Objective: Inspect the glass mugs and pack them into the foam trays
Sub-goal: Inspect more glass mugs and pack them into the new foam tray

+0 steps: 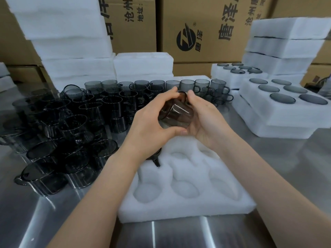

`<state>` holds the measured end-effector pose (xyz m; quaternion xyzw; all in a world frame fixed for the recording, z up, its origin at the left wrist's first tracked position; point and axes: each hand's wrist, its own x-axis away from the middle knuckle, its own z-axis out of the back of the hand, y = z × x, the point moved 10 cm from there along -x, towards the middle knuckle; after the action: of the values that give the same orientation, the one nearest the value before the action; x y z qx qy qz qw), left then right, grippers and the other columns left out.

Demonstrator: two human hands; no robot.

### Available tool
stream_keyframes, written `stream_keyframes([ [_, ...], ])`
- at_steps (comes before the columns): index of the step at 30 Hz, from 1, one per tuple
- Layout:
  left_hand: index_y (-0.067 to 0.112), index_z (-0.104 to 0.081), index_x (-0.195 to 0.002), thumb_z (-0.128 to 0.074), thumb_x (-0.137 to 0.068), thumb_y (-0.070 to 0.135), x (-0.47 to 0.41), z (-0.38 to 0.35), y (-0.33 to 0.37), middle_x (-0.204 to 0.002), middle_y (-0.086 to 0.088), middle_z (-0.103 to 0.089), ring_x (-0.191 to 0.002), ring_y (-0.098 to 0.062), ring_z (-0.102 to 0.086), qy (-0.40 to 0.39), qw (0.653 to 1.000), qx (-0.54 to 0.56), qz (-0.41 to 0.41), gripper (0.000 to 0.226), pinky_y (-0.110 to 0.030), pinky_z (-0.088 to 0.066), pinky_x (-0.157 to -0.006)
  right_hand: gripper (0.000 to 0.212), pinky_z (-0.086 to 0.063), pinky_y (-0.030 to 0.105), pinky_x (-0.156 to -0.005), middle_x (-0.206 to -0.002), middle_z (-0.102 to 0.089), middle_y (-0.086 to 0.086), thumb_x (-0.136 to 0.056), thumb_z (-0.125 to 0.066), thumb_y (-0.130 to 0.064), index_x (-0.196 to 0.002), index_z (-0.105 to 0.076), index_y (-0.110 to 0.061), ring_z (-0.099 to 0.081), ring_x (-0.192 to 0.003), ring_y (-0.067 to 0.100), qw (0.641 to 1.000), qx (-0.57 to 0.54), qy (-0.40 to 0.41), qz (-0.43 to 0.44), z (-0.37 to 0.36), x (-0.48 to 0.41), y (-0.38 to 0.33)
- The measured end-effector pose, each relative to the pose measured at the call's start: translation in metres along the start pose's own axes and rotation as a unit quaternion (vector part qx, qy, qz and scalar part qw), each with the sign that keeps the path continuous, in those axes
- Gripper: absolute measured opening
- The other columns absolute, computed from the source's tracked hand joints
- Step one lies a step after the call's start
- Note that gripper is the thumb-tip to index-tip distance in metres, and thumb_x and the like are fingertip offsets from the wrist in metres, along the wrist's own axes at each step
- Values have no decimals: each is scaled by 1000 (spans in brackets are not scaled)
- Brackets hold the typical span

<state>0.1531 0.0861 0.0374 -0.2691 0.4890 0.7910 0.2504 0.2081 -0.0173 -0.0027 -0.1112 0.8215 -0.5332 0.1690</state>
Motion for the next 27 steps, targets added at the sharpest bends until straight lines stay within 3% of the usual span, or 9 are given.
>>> stream_keyframes([
  [4, 43, -48, -118, -84, -62, 23, 0, 13, -6, -142, 11, -51, -131, -3, -49, 57, 998, 18, 10, 69, -34, -41, -110, 49, -59, 46, -80, -124, -65, 21, -99, -45, -46, -130, -59, -10, -67, -108, 35, 997, 44, -40, -45, -7, 3, 5],
  [8, 43, -43, -115, -83, -64, 26, 1, 10, -6, -141, 12, -48, -131, -8, -49, 35, 999, 18, 11, 67, -41, -42, -109, 36, -57, 34, -59, -112, -65, 17, -99, -51, -35, -128, -60, -16, -66, -68, 24, 991, 119, -59, -32, -9, 7, 2],
  [10, 37, -40, -118, -80, -67, 28, 1, 7, -5, -131, 8, -56, -124, -13, -55, 22, 998, 48, 15, 65, -42, -45, -105, 34, -57, 32, -57, -111, -66, 10, -99, -53, -26, -131, -59, -19, -65, -63, 20, 990, 119, -67, -24, -8, 8, 0],
  [13, 23, -38, -129, -70, -76, 14, 2, 10, -3, -128, -1, -61, -123, -18, -57, 32, 995, 90, 14, 62, -42, -45, -107, 37, -59, 41, -72, -114, -65, 11, -95, -54, -13, -132, -58, -15, -69, -81, 23, 991, 86, -95, -28, -11, 8, -1],
  [15, 11, -44, -130, -62, -79, 0, 2, 12, 0, -127, -7, -62, -123, -18, -58, 35, 995, 95, -1, 55, -40, -44, -107, 34, -58, 48, -81, -113, -63, 14, -90, -59, -18, -123, -65, -13, -68, -89, 28, 993, 37, -106, -41, -13, 7, 0],
  [19, 2, -55, -120, -43, -81, -10, 3, 10, 6, -120, -19, -64, -117, -26, -61, 20, 986, 164, -2, 42, -38, -47, -104, 18, -61, 42, -65, -98, -68, 8, -82, -64, -27, -94, -73, -18, -70, -80, 27, 997, 66, -47, -7, -1, 4, -4],
  [23, 1, -60, -111, -38, -89, 0, 4, 27, -7, -113, -23, -66, -107, -33, -66, 106, 965, 234, 47, 30, -35, -53, -94, 43, -60, 46, -66, -116, -70, 6, -82, -72, -10, -122, -62, -24, -68, -95, 26, 988, 141, -64, 19, 2, 6, -15],
  [25, 1, -62, -106, -39, -97, 4, 5, 37, -21, -107, -21, -69, -101, -31, -69, 161, 956, 224, 100, 25, -30, -55, -88, 45, -59, 50, -76, -120, -70, 5, -79, -69, -10, -122, -63, -22, -67, -102, 24, 974, 209, -79, 36, 0, 11, -25],
  [27, 4, -64, -101, -39, -101, 3, 7, 38, -38, -100, -17, -71, -93, -29, -69, 181, 949, 193, 168, 25, -31, -54, -83, 41, -58, 42, -84, -115, -72, 4, -76, -71, -11, -115, -70, -25, -68, -100, 18, 953, 278, -106, 56, -5, 20, -35],
])
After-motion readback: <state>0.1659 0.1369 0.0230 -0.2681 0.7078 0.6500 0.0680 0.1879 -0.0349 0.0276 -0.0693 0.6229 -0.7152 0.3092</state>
